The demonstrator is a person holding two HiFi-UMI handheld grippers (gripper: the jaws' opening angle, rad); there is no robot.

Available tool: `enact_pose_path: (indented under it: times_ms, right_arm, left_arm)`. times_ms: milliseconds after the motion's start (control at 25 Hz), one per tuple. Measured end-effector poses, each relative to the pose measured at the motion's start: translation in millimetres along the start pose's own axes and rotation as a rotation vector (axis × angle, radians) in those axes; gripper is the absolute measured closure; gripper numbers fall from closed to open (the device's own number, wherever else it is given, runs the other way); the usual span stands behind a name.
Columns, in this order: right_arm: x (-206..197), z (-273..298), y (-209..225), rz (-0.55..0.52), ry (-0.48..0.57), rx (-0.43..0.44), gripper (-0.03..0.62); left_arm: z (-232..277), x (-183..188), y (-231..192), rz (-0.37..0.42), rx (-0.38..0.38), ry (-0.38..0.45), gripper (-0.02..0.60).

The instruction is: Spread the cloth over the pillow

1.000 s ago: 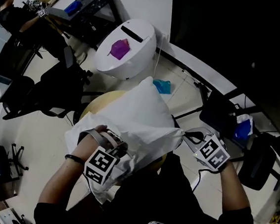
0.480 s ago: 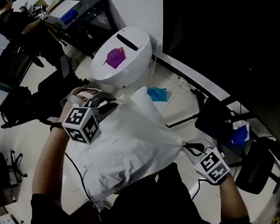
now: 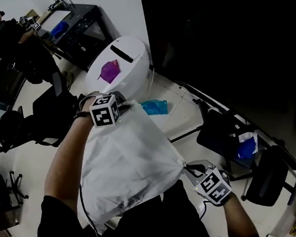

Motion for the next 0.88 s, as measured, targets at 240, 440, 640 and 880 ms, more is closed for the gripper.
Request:
enact_pose_path:
  times_ms: [240, 440, 640, 880]
  right_arm:
    - [-19.1, 18.2, 24.6, 0.044, -0.090, 0.018, 0.569]
    - [-30.0, 34.1, 40.7, 0.120, -0.099, 0.067, 0.569]
    - [-40.5, 45.5, 51.1, 0.182, -0.099, 0.103, 0.569]
    - [-41.4, 32.8, 49.7, 0.193, -0.086, 0.125, 0.569]
  left_arm:
    - [64.7, -3.1, -8.7, -0.111, -0.080, -0.076, 0.563]
    - [101.0, -16.4, -12.2, -0.163, -0.108, -0.126, 0.581]
    - [130.6, -33.0, -7.2, -0.172, -0.143, -0.180, 0.581]
    - [149.0, -43.4, -23.0, -0.177, -0.126, -0.202, 0.581]
Point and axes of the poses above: the fingertips, and each gripper's own axes: z forward along the fingers, y to its right, x out of its top, the point moved 9 cm from there along -z, backward along the fingers, and after that the axes turned 9 degrees about x, right-handed, at the moved point
